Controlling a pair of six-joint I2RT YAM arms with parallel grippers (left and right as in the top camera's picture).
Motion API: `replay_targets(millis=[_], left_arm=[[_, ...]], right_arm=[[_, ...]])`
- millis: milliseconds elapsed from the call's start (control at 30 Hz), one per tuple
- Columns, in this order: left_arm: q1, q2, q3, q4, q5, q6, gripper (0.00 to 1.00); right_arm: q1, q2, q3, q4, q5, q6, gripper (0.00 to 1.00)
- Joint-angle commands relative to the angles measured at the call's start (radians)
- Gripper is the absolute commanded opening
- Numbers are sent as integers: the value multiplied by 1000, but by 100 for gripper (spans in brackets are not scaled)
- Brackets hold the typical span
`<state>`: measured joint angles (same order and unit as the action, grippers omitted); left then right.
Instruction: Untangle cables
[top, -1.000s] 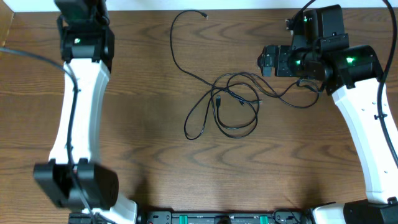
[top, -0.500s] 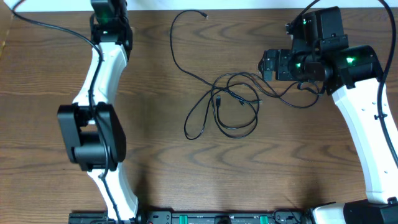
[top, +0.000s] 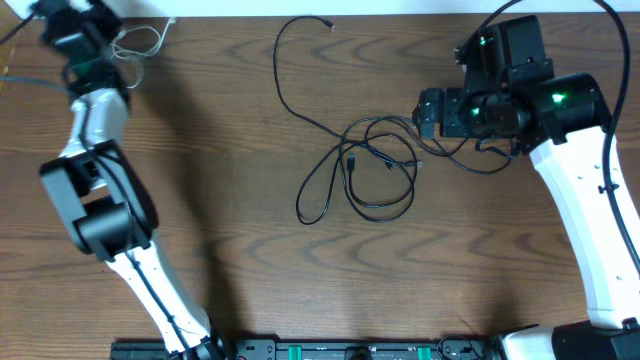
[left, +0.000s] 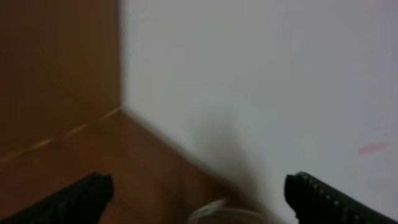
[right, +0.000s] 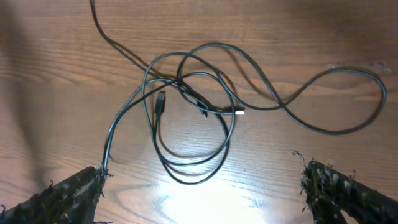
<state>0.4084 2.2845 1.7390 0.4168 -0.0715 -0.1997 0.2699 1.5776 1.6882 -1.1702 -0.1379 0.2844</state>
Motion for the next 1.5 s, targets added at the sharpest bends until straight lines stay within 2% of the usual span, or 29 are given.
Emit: replay_targets(millis=[0,233,333,600,767,900,1067,1200,1267,1333,1467], left_arm=[[26,-14,21,-48,85,58,96],[44,-124,21,-192,255,95,96],[19,-178,21,-295,327,95,96],[-97,-240,20,-598,629,95,96],[-217,-217,14,-758,635,145,96],[-317,-195,13,-870,542,153,96],[-451,-191,13,-1000,380,87,96],[-558,-191,11,-1046,203,-35,96],[-608,-191,11,-1069,92,-133,96],[-645,-191,0,-1069,44,-208,96],[-689,-185,-34,-1032,-41,-245,96]], right_arm=[[23,8,3,0,4,19,99],[53,10,4,-1,5,18,99],[58,10,4,-1,5,18,99],[59,11,4,0,67,18,99],[59,11,4,11,133,18,99],[58,12,4,14,167,18,99],[58,12,4,14,181,18,99],[58,12,3,13,181,18,99],[58,12,3,13,181,18,99],[58,12,3,13,180,18,99],[58,12,4,2,180,18,99]])
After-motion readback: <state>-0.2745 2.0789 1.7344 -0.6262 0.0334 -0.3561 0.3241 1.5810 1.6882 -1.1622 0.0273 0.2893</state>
